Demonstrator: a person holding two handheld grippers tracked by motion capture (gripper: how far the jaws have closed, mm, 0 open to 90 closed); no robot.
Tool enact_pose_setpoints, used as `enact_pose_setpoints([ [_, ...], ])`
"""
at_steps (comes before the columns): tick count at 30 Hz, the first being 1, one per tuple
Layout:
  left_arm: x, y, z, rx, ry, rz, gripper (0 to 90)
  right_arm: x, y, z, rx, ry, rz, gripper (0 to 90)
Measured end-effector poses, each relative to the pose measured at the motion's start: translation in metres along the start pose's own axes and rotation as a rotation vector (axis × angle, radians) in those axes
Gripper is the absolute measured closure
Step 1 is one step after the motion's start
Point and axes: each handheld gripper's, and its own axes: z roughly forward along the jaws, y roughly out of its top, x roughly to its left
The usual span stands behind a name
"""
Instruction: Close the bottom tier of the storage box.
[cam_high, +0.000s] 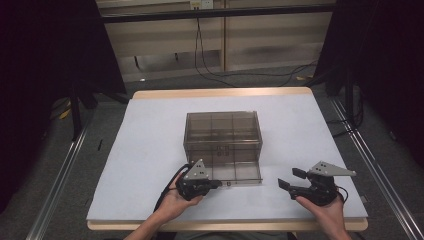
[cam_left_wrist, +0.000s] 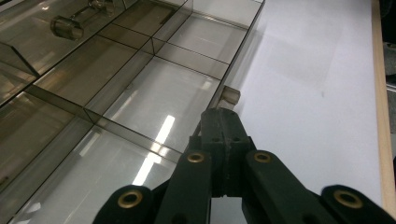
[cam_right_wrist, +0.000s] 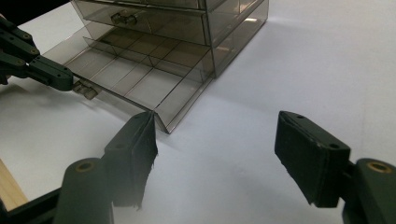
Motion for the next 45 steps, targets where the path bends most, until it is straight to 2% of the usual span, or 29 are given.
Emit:
enact_pose_setpoints([
  [2, 0.0, 0.0, 0.001, -0.006, 0.0, -0.01, 90.0, -0.001, 0.0, 0.0, -0.001, 0.0, 0.001, 29.5],
  [14, 0.002, 0.0, 0.0, 0.0, 0.007, -0.008, 90.0, -0.001, 0.0, 0.0, 0.002, 0.002, 0.003, 29.5],
  [15, 0.002, 0.0, 0.001, -0.009, 0.008, -0.019, 90.0, -0.001, 0.0, 0.001, 0.002, 0.004, 0.002, 29.5],
  [17, 0.003, 0.0, 0.0, 0.003, 0.011, -0.019, 90.0, -0.001, 0.0, 0.001, 0.002, 0.006, -0.001, 29.5],
  [26, 0.005, 0.001, 0.003, -0.019, 0.009, -0.037, 90.0, -0.001, 0.0, 0.002, 0.005, 0.007, 0.001, 29.5],
  [31, 0.006, 0.001, 0.003, -0.014, 0.01, -0.033, 90.0, -0.001, 0.0, 0.002, 0.009, 0.009, 0.004, 29.5],
  [34, 0.005, 0.002, 0.003, -0.009, 0.029, -0.034, 90.0, 0.0, 0.0, 0.002, 0.008, 0.008, 0.003, 29.5],
  [38, 0.007, 0.002, 0.003, 0.001, 0.025, -0.028, 90.0, -0.001, 0.0, 0.002, 0.008, 0.002, 0.002, 29.5],
  [43, 0.009, 0.002, 0.002, -0.002, 0.035, -0.042, 90.0, -0.001, 0.0, 0.002, 0.008, 0.004, 0.004, 29.5],
  [45, 0.01, 0.003, 0.003, 0.012, 0.032, -0.043, 90.0, -0.002, 0.0, 0.002, 0.008, 0.004, 0.009, 29.0],
])
